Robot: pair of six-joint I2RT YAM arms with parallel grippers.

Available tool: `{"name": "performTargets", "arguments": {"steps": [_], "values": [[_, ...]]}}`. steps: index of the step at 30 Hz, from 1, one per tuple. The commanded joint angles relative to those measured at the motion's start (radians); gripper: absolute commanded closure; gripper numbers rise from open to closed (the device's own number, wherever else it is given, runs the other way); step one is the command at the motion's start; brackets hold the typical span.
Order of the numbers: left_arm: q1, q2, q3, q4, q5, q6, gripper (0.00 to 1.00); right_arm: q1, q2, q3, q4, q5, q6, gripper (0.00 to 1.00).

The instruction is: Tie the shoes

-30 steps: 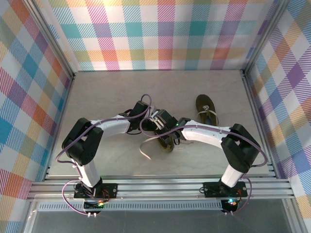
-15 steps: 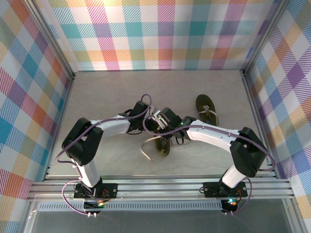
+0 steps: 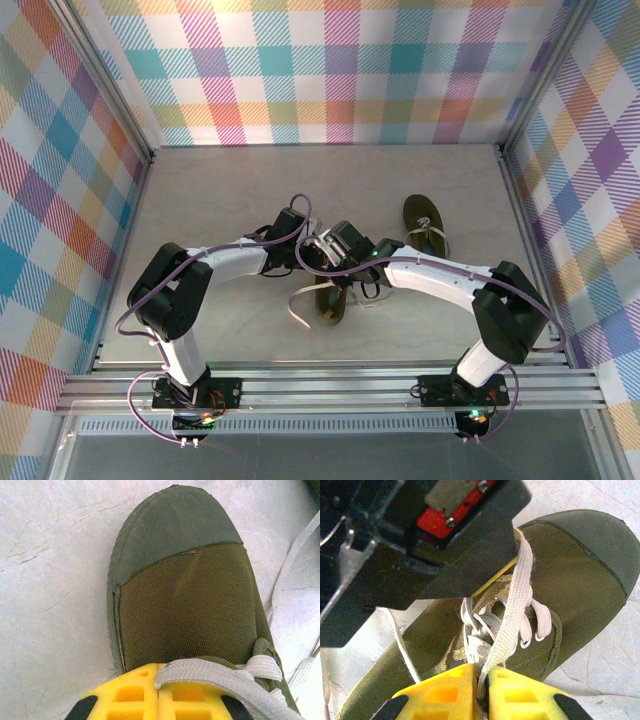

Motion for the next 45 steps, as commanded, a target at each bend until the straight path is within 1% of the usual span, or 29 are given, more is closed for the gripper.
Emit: {"name": "performTargets", "arguments": {"steps": [1, 5, 12, 17, 32, 39, 45], "values": [[0.01, -0.006, -0.018, 0.001, -0.001, -0.001, 1.0, -0.005, 0.021, 0.037, 0.014, -0.01, 0.026, 0.84], [0.01, -0.006, -0.022, 0.001, -0.002, 0.0, 1.0, -0.006, 0.026, 0.037, 0.013, -0.012, 0.029, 0.84], [0.011, -0.003, -0.02, 0.003, -0.001, 0.0, 1.0, -0.008, 0.02, 0.034, 0.011, -0.02, 0.031, 0.91], [0.011, -0.003, -0.022, 0.002, -0.003, 0.0, 1.0, -0.009, -0.007, 0.014, 0.027, -0.064, 0.025, 0.94], [0.01, -0.001, -0.023, -0.003, -0.009, 0.0, 1.0, -0.017, -0.051, -0.038, -0.005, -0.176, -0.038, 0.93], [0.012, 0.0, -0.02, -0.003, -0.009, 0.0, 1.0, -0.019, -0.037, -0.018, -0.061, -0.177, -0.055, 0.92], [0.012, -0.003, -0.019, -0.009, -0.01, 0.003, 1.0, -0.021, -0.053, -0.021, -0.078, -0.146, -0.049, 0.92]]}}
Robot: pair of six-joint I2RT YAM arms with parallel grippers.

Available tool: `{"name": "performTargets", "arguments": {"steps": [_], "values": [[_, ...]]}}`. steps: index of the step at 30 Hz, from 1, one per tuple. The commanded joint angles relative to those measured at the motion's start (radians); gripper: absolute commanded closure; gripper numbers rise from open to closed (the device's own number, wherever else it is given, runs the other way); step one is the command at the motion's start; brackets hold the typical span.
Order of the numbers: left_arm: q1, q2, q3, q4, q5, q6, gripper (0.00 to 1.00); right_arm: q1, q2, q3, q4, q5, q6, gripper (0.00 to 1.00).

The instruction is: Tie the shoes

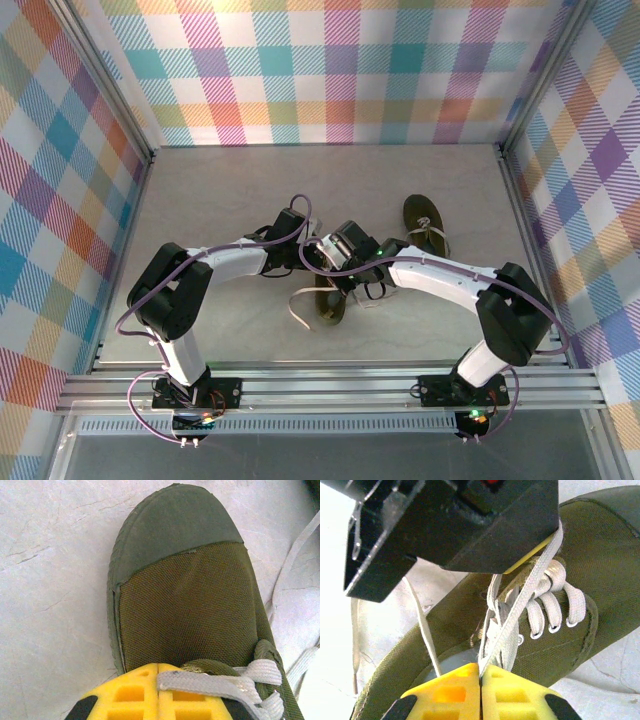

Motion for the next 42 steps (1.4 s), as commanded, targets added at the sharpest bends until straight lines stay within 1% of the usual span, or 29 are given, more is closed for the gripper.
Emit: {"name": "performTargets", "arguments": {"steps": [1, 11, 15, 17, 19, 20, 22, 23, 25, 26, 28, 31, 36, 40, 42], "values": [[0.012, -0.004, -0.016, -0.012, -0.01, 0.005, 1.0, -0.003, -0.036, 0.003, -0.049, -0.012, -0.004, 0.92], [0.014, -0.004, -0.019, -0.008, -0.005, 0.004, 1.0, -0.027, -0.082, -0.019, -0.004, -0.115, 0.017, 0.92], [0.014, -0.005, -0.019, -0.005, 0.006, 0.004, 1.0, -0.028, -0.051, 0.001, -0.047, -0.108, 0.011, 0.91], [0.014, -0.015, -0.023, 0.003, 0.026, 0.007, 1.0, -0.028, -0.025, 0.017, -0.073, -0.061, 0.03, 0.89], [0.014, -0.033, -0.03, 0.019, 0.046, 0.012, 1.0, -0.029, -0.013, 0.028, -0.082, -0.027, 0.056, 0.85], [0.014, -0.043, -0.036, 0.031, 0.06, 0.012, 1.0, -0.029, -0.021, 0.025, -0.067, -0.025, 0.071, 0.81], [0.014, -0.062, -0.041, 0.047, 0.086, 0.013, 1.0, -0.031, -0.052, 0.014, -0.027, -0.034, 0.101, 0.69], [0.014, -0.072, -0.042, 0.05, 0.094, 0.015, 1.0, -0.033, -0.067, 0.008, -0.008, -0.035, 0.12, 0.64], [0.013, -0.09, -0.046, 0.058, 0.108, 0.02, 1.0, -0.038, -0.097, -0.005, 0.03, -0.029, 0.16, 0.59], [0.01, -0.101, -0.048, 0.06, 0.112, 0.024, 1.0, -0.041, -0.111, -0.015, 0.048, -0.013, 0.183, 0.59], [0.008, -0.119, -0.055, 0.066, 0.115, 0.03, 1.0, -0.047, -0.13, -0.03, 0.067, 0.027, 0.235, 0.59], [0.001, -0.141, -0.063, 0.071, 0.118, 0.042, 1.0, -0.054, -0.126, -0.031, 0.046, 0.072, 0.313, 0.61], [-0.011, -0.147, -0.062, 0.056, 0.115, 0.063, 1.0, -0.054, -0.128, -0.049, 0.029, 0.11, 0.419, 0.62], [-0.016, -0.136, -0.057, 0.053, 0.112, 0.066, 1.0, -0.053, -0.141, -0.054, 0.024, 0.047, 0.49, 0.67], [-0.016, -0.136, -0.053, 0.05, 0.106, 0.066, 1.0, -0.053, -0.148, -0.054, 0.0, 0.044, 0.549, 0.69]]}}
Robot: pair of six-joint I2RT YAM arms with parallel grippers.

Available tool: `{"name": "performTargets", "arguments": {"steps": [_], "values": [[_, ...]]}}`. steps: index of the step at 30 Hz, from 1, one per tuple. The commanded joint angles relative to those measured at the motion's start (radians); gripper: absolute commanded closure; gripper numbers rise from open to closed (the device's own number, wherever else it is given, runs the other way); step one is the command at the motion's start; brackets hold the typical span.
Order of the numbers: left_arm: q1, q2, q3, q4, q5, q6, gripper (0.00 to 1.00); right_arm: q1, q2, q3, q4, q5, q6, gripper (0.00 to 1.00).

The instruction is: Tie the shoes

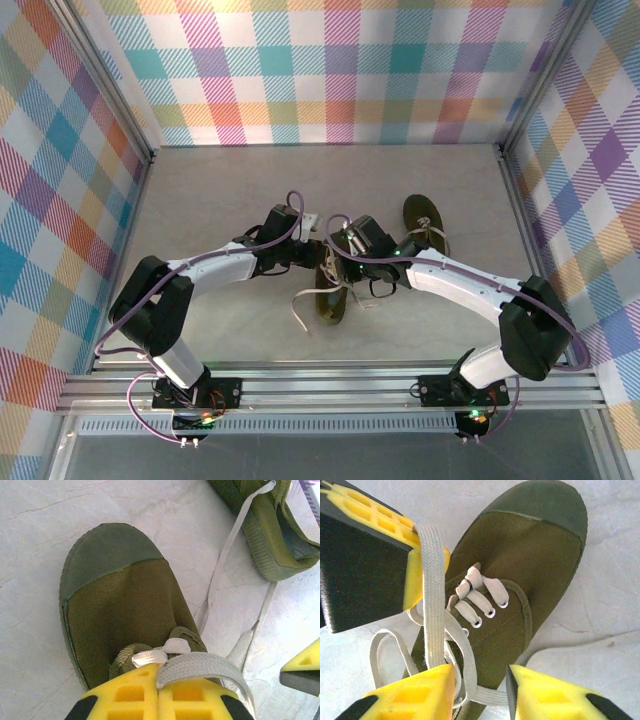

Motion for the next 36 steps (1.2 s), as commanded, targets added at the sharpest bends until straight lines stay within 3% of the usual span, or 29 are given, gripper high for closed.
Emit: {"name": "performTargets", "arguments": {"steps": [1, 9, 16, 21, 26, 29, 36], "values": [[-0.007, -0.012, -0.008, -0.002, 0.002, 0.02, 1.0, -0.003, -0.036, -0.007, -0.037, -0.008, 0.142, 0.7], [-0.009, -0.06, -0.024, 0.005, -0.001, 0.04, 1.0, -0.003, -0.045, -0.03, -0.027, -0.066, 0.193, 0.73], [-0.009, -0.134, -0.024, -0.058, -0.145, 0.068, 1.0, -0.003, -0.046, -0.024, -0.114, 0.075, 0.215, 0.65], [-0.009, -0.141, 0.015, -0.121, -0.242, 0.068, 1.0, -0.003, -0.066, -0.043, -0.065, 0.029, 0.174, 0.62], [-0.01, -0.128, 0.031, -0.129, -0.242, 0.067, 1.0, -0.003, -0.071, -0.072, 0.014, -0.059, 0.143, 0.53], [-0.01, -0.128, 0.027, -0.124, -0.244, 0.063, 1.0, -0.003, -0.065, -0.073, 0.029, -0.069, 0.172, 0.52], [-0.01, -0.124, 0.031, -0.13, -0.237, 0.063, 1.0, -0.002, -0.085, -0.098, 0.098, -0.091, 0.348, 0.75]]}}
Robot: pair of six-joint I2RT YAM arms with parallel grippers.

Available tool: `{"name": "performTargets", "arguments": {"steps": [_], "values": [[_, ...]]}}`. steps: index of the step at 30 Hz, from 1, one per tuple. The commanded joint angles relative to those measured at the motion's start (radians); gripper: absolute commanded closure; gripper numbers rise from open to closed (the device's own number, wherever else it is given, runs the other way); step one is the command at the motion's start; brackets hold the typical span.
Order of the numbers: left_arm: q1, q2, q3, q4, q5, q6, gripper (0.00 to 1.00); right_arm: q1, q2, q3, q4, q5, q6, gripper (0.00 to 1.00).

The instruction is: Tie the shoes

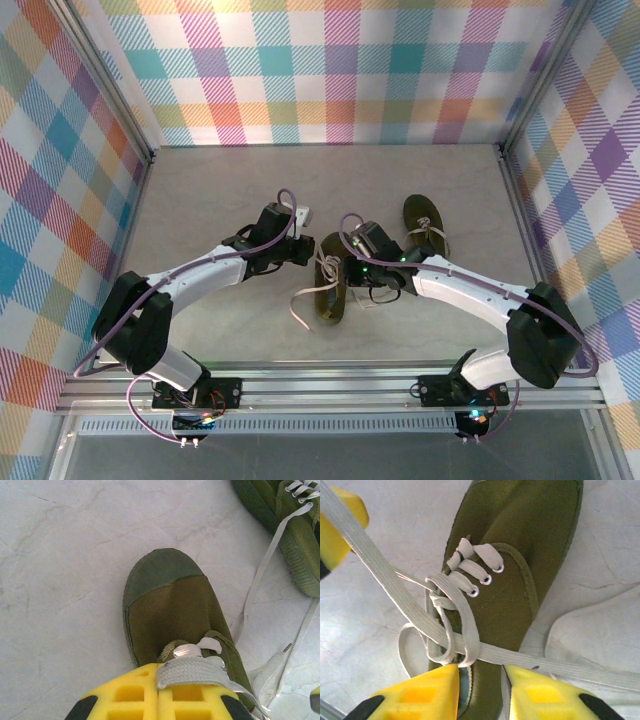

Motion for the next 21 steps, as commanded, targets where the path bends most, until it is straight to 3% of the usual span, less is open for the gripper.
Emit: {"name": "performTargets", "arguments": {"steps": [1, 21], "values": [[-0.003, -0.001, 0.028, -0.02, -0.016, 0.01, 1.0, 0.001, -0.032, -0.039, 0.084, -0.05, 0.114, 0.78], [-0.003, 0.009, 0.025, -0.013, 0.013, 0.005, 1.0, 0.003, 0.107, 0.002, 0.173, -0.141, 0.169, 0.67]]}}
